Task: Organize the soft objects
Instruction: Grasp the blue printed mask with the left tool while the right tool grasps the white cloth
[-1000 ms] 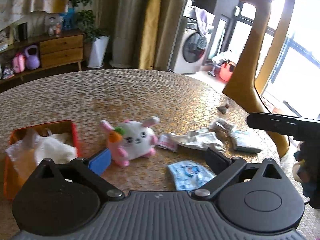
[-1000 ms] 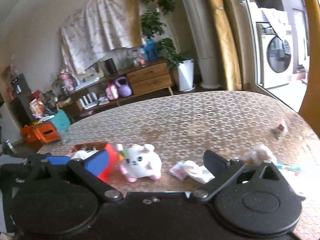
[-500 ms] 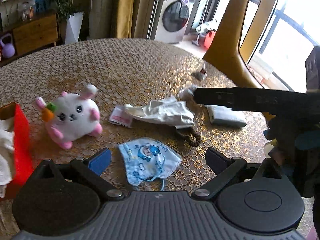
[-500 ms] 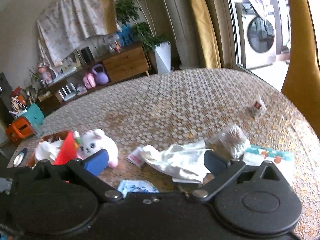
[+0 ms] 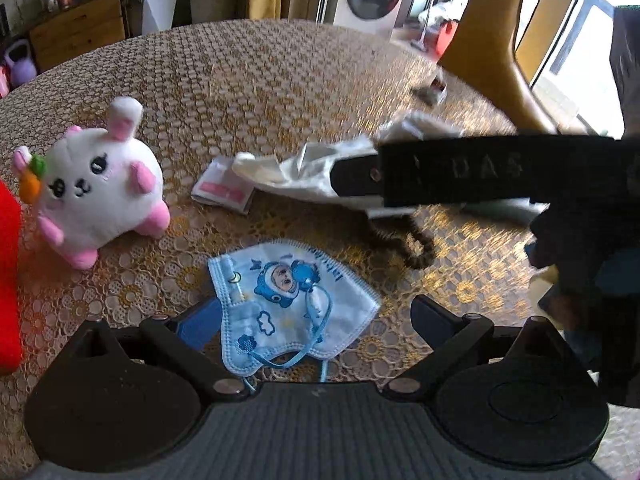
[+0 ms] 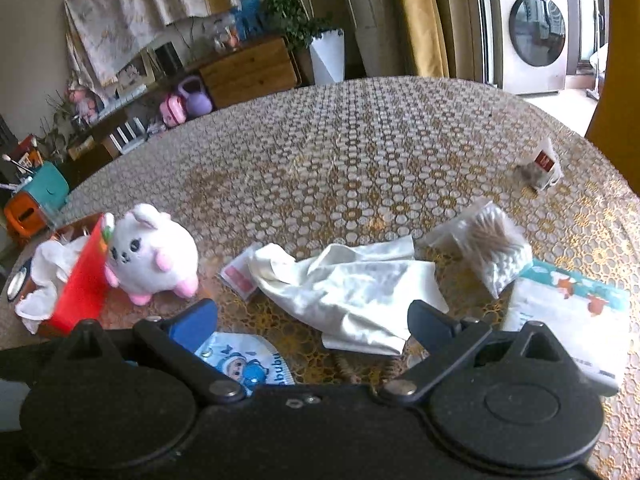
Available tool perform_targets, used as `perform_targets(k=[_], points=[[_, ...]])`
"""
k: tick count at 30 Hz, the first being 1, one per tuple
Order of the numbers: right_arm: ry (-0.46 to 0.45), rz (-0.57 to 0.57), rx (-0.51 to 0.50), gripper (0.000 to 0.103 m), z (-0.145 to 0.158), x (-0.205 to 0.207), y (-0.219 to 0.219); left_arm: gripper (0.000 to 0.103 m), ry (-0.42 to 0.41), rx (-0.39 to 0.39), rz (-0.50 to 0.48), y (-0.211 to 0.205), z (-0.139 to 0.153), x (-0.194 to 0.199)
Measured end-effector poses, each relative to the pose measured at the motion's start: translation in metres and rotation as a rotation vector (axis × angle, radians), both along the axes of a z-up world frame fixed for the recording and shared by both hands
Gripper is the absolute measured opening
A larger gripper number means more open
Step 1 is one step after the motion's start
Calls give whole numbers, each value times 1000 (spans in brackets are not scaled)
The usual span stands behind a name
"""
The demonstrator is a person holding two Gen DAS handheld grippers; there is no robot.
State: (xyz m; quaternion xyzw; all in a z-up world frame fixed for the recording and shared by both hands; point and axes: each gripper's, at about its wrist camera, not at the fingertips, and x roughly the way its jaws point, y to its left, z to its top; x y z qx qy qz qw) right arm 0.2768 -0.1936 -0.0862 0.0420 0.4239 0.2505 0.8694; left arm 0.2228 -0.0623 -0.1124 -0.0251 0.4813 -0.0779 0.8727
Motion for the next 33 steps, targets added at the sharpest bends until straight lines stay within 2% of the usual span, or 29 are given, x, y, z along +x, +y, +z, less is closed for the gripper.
perform_targets(k=[10, 15, 19, 20, 23, 26, 28, 29, 30, 31, 32, 33], points=[[30, -8, -57, 97, -31, 23, 10, 100, -9, 62, -4, -6, -23, 9], [46, -19, -83, 86, -42, 29, 12, 100, -9, 82, 1, -8, -31, 12], [30, -17, -105, 82, -44, 29, 13, 96, -3, 84, 8, -6, -35, 15], [25, -19, -109, 77, -44, 29, 12, 95, -5, 84, 11, -5, -35, 15], [26, -31, -104, 70, -43, 31, 9, 87, -19, 98, 13, -3, -34, 14], [30, -54, -90, 57, -42, 33, 3, 77, -27, 114, 16, -2, -32, 14], [39, -69, -70, 54, -41, 34, -2, 68, -32, 115, 25, 1, -31, 14], [43, -76, -55, 52, -40, 34, -4, 67, -31, 118, 24, 1, -30, 15], [45, -84, -45, 51, -40, 35, -6, 61, -33, 122, 20, 2, -30, 15], [46, -89, -42, 51, -40, 35, -8, 48, -42, 124, 11, 2, -29, 15], [46, -91, -40, 49, -40, 35, -9, 42, -46, 123, 4, 3, -28, 16], [44, -93, -39, 42, -39, 35, -10, 35, -44, 123, 4, 4, -27, 17]])
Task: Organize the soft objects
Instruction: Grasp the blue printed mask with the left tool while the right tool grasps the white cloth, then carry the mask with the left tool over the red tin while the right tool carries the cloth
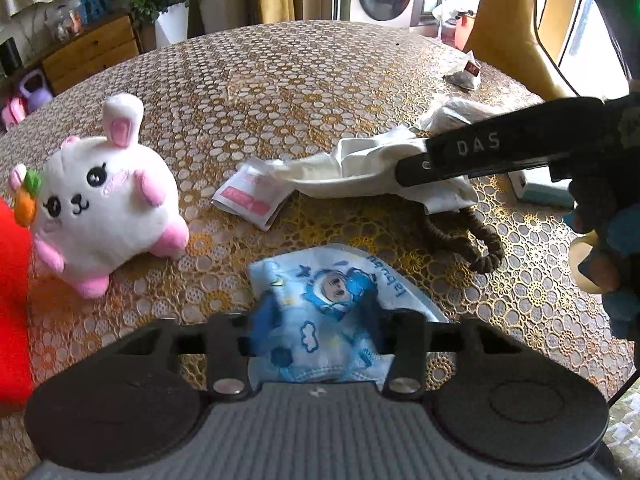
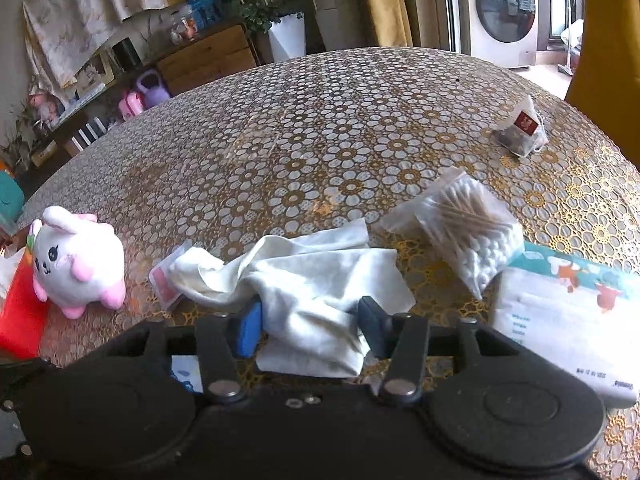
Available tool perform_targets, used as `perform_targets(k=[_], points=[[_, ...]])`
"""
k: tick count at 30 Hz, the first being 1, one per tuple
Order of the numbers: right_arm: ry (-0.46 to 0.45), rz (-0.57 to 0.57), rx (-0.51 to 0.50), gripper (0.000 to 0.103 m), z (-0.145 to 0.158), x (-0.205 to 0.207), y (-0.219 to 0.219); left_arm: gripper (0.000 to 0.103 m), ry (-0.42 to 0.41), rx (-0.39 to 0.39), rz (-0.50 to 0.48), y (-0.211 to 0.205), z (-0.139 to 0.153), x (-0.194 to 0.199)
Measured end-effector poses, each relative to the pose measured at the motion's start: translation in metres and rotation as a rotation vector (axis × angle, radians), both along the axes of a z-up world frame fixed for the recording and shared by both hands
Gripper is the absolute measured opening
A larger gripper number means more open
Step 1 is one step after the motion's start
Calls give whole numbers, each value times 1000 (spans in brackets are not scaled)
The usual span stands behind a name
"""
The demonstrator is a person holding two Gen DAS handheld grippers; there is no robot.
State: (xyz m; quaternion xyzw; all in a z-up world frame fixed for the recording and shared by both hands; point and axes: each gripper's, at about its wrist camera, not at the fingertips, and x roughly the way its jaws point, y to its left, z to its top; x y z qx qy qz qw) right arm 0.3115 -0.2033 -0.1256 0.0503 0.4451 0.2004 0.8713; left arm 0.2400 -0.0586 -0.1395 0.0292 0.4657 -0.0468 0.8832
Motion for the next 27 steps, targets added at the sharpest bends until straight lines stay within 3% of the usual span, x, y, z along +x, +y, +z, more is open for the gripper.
perform_targets(k=[3, 5, 12, 27], points=[[-10, 1, 14, 23, 2, -2, -2, 13, 3, -17, 9, 6, 1, 2], [-31, 3, 24, 9, 6, -5, -4, 12, 7, -47, 11, 11, 2, 3], [-108, 10, 60, 7, 27, -20, -9, 11, -27, -63, -1, 15, 16, -6], [-236, 46, 215, 6, 101, -70, -20, 11, -115, -150, 53, 54, 74, -38]])
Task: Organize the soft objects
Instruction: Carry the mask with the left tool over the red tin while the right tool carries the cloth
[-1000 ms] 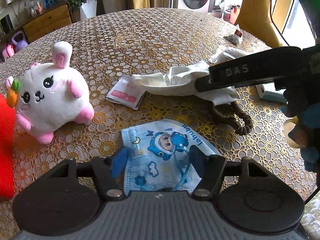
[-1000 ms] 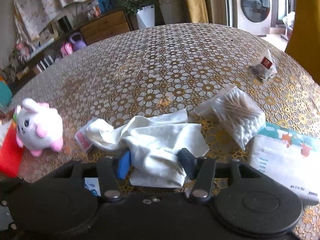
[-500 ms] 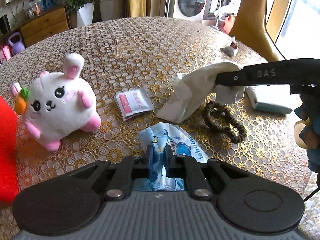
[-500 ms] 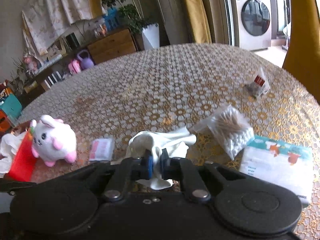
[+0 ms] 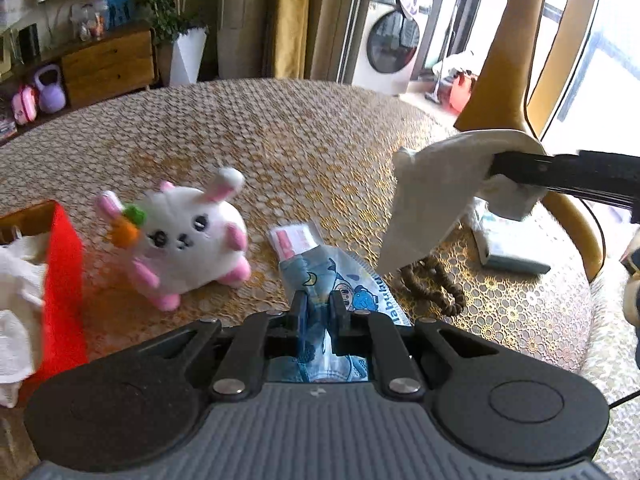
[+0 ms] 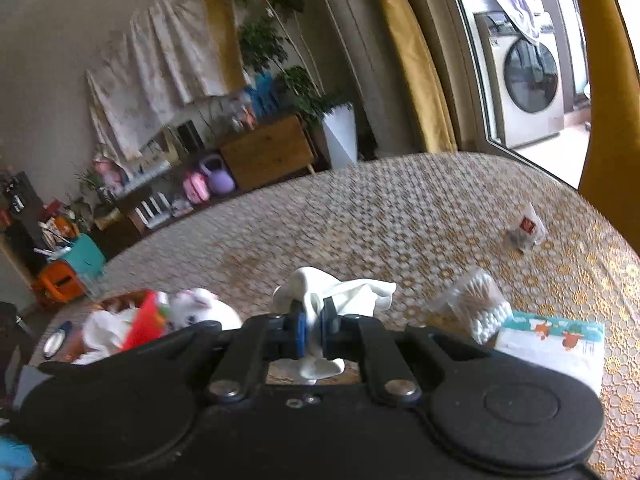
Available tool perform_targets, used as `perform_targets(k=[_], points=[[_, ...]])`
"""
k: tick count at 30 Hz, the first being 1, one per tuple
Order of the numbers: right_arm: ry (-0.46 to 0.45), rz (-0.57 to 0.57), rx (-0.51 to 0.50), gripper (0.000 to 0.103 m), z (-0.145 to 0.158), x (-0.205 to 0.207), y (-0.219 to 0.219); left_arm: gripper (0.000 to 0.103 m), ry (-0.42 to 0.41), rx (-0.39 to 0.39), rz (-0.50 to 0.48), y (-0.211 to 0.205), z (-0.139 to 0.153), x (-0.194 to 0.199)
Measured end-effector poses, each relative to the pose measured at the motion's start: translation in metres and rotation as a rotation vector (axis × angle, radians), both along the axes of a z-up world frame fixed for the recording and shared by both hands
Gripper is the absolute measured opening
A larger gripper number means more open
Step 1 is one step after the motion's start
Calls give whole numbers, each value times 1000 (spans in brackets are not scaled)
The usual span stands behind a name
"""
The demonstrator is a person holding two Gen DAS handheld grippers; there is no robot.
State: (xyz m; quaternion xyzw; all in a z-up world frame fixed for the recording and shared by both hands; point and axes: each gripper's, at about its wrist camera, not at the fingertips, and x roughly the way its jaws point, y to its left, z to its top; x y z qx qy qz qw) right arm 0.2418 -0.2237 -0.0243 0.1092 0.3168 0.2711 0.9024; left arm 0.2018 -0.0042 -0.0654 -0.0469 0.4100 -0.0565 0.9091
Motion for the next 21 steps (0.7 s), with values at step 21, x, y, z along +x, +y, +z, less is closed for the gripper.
perform_targets(k=[21], points=[[-95, 144, 14, 6, 63, -69, 58, 11, -138, -30, 85, 92, 74, -65]])
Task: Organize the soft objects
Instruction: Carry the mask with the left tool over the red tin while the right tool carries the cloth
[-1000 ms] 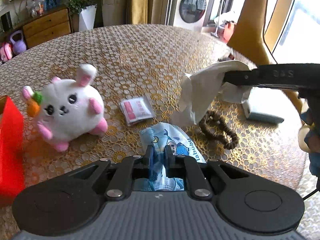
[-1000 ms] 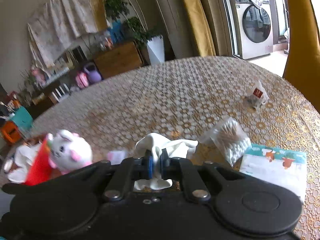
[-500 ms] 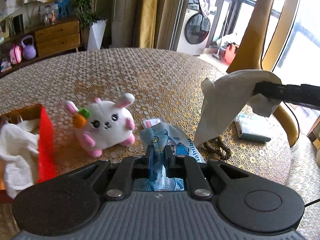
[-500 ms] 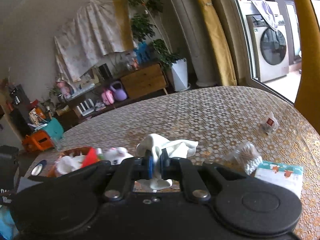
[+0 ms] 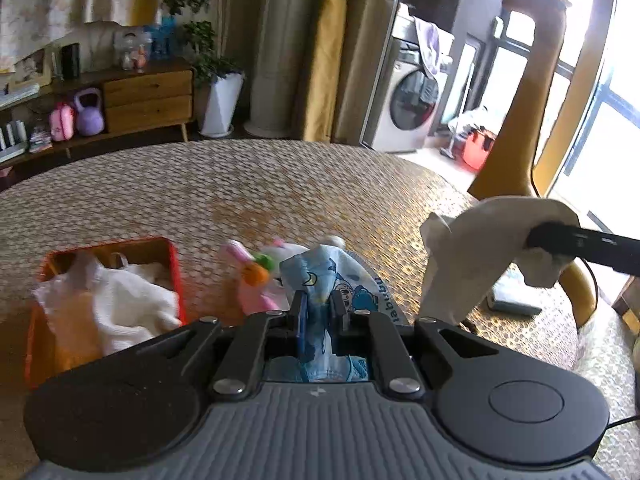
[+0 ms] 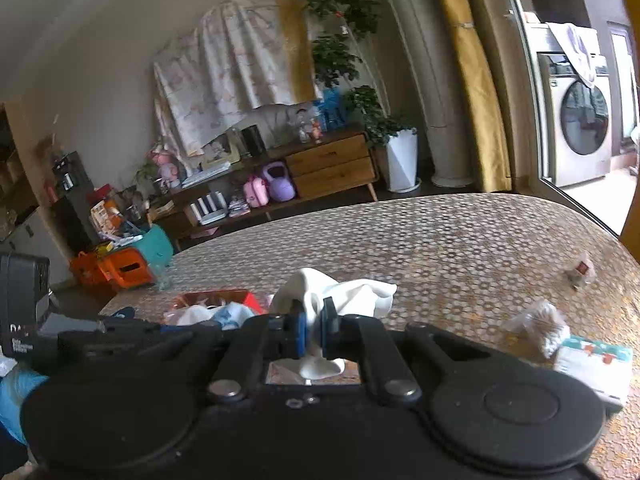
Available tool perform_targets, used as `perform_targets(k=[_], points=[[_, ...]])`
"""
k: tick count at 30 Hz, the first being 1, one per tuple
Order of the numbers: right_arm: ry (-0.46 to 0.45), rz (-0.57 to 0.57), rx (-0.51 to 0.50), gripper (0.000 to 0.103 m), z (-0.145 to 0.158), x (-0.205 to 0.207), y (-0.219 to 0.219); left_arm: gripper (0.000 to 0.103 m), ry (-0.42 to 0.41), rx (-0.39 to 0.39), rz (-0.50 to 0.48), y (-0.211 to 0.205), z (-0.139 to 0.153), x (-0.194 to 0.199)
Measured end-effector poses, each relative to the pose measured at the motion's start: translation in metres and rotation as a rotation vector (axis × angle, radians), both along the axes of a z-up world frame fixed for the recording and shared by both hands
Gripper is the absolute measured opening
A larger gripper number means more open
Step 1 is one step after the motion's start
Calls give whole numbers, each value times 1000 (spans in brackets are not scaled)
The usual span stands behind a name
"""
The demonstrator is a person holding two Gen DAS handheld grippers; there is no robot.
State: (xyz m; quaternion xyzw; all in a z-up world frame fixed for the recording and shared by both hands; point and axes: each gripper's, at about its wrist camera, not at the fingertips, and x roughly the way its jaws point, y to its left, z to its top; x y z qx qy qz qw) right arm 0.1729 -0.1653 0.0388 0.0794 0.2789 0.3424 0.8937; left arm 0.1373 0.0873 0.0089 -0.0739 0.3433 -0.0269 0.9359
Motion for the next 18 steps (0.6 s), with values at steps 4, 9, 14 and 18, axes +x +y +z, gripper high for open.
perform_targets(k=[4, 9, 14, 18], points=[[-10, 28, -3, 6, 5, -7, 20, 11, -16, 1, 27, 22, 7, -8], [-15, 74, -12, 6, 14, -11, 51, 11, -30, 7, 59, 50, 16, -14], [-15, 128, -34, 6, 19, -15, 85, 11, -35, 23, 93, 76, 20, -16], [-20, 173, -48, 6, 23, -16, 114, 11, -46, 28, 125, 98, 24, -19]])
